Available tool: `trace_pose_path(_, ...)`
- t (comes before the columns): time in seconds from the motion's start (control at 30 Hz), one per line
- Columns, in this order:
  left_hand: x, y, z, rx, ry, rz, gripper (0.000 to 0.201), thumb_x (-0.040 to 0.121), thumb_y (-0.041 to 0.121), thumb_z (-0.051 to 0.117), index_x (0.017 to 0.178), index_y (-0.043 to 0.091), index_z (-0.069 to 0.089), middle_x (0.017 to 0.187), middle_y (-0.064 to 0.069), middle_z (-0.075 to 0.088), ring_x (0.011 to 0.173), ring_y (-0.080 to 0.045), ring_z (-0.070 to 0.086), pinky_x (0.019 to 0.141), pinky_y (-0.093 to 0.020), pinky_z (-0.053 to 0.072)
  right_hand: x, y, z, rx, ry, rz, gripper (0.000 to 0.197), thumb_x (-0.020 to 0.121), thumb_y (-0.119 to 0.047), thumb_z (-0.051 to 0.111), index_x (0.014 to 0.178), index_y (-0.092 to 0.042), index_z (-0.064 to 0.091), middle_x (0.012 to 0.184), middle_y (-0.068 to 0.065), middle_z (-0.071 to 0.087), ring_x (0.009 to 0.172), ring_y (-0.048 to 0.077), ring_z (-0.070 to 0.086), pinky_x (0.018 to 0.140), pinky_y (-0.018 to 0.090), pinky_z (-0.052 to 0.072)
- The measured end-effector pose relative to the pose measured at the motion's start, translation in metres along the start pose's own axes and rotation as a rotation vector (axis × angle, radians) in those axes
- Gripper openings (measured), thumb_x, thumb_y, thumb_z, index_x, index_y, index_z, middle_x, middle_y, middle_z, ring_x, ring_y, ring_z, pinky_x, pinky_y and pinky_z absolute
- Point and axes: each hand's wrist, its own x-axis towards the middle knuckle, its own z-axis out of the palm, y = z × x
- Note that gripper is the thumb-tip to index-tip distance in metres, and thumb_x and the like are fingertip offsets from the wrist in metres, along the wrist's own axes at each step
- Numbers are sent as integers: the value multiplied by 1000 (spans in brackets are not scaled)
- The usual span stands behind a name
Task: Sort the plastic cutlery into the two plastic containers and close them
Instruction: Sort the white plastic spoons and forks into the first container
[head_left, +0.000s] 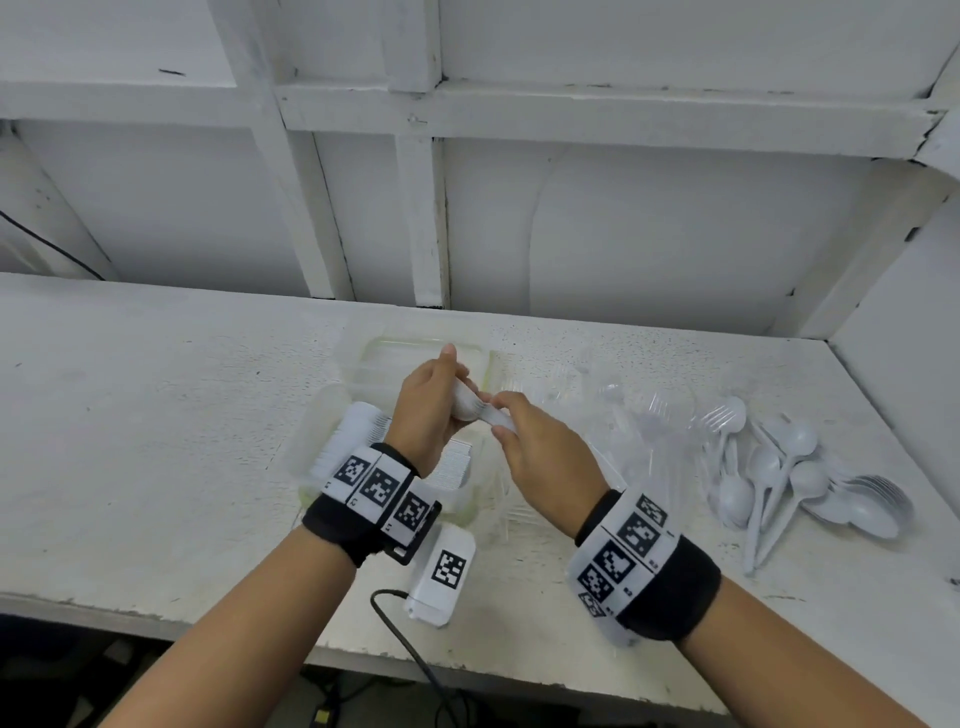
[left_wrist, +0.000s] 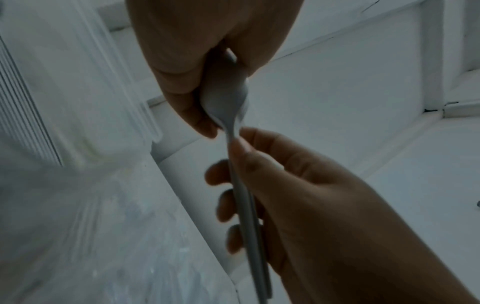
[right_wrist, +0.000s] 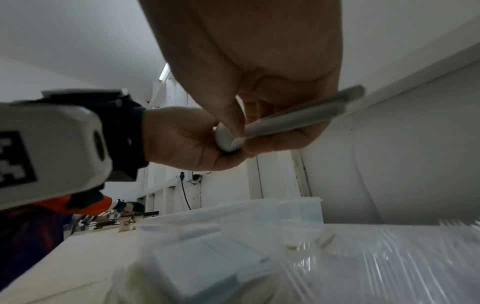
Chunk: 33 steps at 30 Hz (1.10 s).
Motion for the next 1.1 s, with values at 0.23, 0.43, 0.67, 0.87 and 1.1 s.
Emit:
trace_pose_path(0.23,24,33,-87,720,52,105,35,100,34,37,113,9,57,106,-8,62,94,-21,56,84,-34,43,46,-13,-2,-70,-101,-51,31,98,-22,41,128,-14,45,111,10,61,96,27,57,73,32,40)
trace_pose_path(0.43,42,36,-156,1263,60,60,28,97,26,44,112,10,61,114,-9,63,103,-23,55,81,-29,39,75,-29,20,-51,-280,-64,28,97,-20,45,124,-13,46,104,14,62,89,25,56,71,30,40)
trace_pose_path(0.67,23,25,-145,602,-89,-60,31,94,37,49,94,11,65,97,-6,69,91,-17,65,81,-29,53,83,-47,53,414,-216,118,16,95,-20,49,109,-17,41,85,4,58,70,14,53,59,21,40)
trace_pose_path(0.87,18,13,-123,273,-101,-89,29,95,21,51,107,-2,64,109,-17,67,103,-24,63,89,-32,51,75,-64,71,546,-133,139,16,96,-20,47,110,-13,46,90,1,56,79,17,58,65,24,47)
trace_pose_path(1.1,15,11,-105,191,-167,-91,27,99,18,42,104,0,62,98,-13,67,84,-19,66,77,-30,55,65,-59,67,394,-58,26,27,97,-16,44,121,-12,55,112,7,52,94,13,51,81,15,38)
